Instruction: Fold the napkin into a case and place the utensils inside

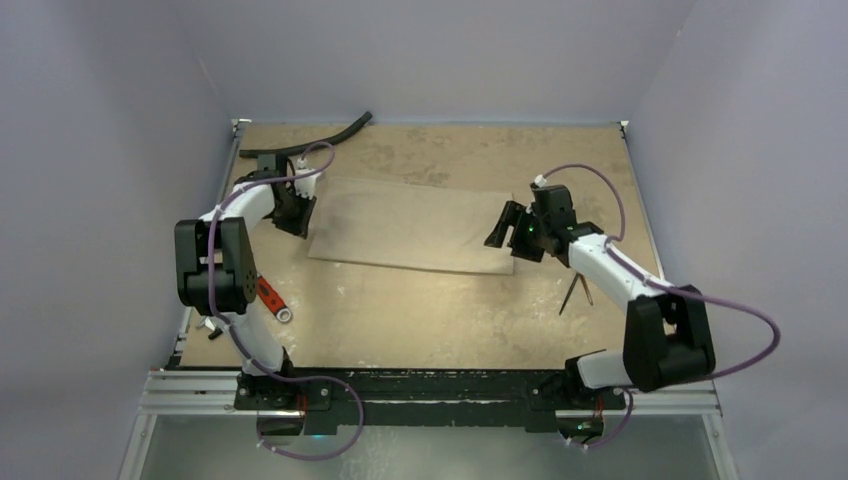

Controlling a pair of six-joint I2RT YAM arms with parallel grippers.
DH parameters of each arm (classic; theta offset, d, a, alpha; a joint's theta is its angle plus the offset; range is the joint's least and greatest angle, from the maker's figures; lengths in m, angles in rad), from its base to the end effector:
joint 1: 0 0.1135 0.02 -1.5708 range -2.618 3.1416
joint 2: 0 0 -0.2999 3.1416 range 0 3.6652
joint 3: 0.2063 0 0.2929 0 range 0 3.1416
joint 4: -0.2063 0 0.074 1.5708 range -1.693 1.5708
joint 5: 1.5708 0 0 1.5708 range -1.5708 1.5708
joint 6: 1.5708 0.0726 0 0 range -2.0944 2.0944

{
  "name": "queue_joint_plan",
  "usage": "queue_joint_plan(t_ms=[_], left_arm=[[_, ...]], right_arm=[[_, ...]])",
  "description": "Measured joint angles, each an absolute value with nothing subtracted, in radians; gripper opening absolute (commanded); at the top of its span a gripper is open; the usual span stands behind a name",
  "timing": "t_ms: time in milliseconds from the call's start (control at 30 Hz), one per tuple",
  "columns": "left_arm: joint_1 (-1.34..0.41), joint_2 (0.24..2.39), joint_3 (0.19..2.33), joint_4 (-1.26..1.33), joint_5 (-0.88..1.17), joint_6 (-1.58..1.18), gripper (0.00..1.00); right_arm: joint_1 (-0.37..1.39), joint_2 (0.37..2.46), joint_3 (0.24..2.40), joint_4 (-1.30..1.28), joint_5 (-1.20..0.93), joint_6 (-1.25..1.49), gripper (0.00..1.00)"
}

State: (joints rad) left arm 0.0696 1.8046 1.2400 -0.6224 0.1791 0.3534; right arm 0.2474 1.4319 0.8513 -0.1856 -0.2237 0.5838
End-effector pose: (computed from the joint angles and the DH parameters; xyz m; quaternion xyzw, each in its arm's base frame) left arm 0.4181 0.0162 0.1677 0.1552 0.9655 -0.0460 0.2042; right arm 0.3407 0.1027 0.2030 0.1100 0.9088 0.2511 0.3145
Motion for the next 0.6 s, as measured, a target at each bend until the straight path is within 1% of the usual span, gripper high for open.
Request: queue_joint_plan(t_ms=[100, 200, 300, 467, 600], left_arm=[[0.07, 1.827, 1.208, -0.607, 0.179, 0.35, 0.21], [0.069, 1.838, 1.184, -0.603, 0.179, 0.348, 0.21], [0.069, 1.839, 1.178, -0.591, 0.179, 0.341, 0.21], [0.067, 1.834, 1.165, -0.567, 0.179, 0.332, 0.2], [0.067, 1.828, 1.155, -0.555, 0.179, 0.333, 0.2]], right_arm=[[0.246, 1.334, 0.808, -0.228, -0.184, 0.613, 0.86], [0.242, 1.269, 0.763, -0.271, -0.151, 0.645, 0.88], [0.229, 1.256, 0.716, -0.281, -0.147, 0.673, 0.89], [0.217, 1.291, 0.625, -0.27, -0.157, 0.726, 0.88], [0.216, 1.295, 0.603, -0.218, -0.179, 0.77, 0.87]])
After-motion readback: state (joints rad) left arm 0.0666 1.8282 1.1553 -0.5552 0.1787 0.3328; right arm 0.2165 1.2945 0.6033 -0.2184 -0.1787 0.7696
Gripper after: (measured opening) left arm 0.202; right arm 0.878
